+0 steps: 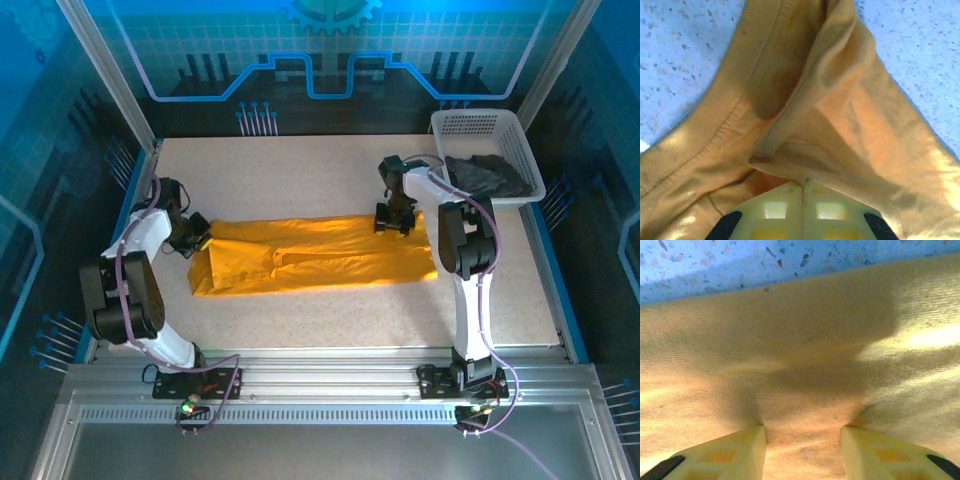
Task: Fold and stack the t-shirts
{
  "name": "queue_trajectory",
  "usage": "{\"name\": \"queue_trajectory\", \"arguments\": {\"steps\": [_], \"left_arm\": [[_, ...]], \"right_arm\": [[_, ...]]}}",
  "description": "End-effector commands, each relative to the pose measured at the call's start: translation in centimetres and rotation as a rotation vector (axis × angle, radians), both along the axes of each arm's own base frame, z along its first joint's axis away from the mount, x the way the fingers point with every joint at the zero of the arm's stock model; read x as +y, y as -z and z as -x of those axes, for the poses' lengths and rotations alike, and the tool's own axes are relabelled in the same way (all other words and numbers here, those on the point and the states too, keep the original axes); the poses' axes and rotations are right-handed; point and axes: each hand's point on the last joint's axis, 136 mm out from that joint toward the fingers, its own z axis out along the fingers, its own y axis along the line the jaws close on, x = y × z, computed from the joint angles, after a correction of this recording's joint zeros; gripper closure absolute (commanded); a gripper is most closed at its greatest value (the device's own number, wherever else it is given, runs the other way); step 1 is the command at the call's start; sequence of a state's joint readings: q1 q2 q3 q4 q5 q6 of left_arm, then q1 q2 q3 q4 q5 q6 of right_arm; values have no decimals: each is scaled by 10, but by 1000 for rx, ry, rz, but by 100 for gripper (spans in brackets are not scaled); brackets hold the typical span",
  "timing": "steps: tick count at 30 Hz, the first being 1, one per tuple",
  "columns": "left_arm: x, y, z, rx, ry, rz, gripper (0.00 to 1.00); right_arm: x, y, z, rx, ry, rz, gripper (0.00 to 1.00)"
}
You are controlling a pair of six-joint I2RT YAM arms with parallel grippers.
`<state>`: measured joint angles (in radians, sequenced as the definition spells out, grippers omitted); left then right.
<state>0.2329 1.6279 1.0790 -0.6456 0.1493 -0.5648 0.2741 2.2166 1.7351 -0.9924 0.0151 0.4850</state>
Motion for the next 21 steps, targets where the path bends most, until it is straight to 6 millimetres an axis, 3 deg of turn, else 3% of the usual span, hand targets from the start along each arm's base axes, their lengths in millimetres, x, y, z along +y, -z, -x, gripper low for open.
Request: {"name": "queue_trajectory", "arguments": {"steps": [1, 8, 10, 14, 17, 21], "left_arm": [[8, 11, 2, 64, 34, -45, 100], [27, 15, -11, 89, 10, -136, 88], [31, 7, -9, 84, -10, -166, 74], [31, -18, 8, 74, -46, -253, 70], [4, -25, 25, 43, -112, -179, 71], [-49, -13, 44, 56, -233, 13, 77]], "right_arm": [[-5, 12, 4, 47, 4, 10, 56], [-2, 0, -3, 4, -8, -3, 56], [-2, -12, -7, -30, -15, -9, 56], [-4, -45, -17, -126, -35, -10, 55], [-5, -54, -19, -153, -58, -10, 55], [-9, -42, -15, -117, -67, 5, 61]]}}
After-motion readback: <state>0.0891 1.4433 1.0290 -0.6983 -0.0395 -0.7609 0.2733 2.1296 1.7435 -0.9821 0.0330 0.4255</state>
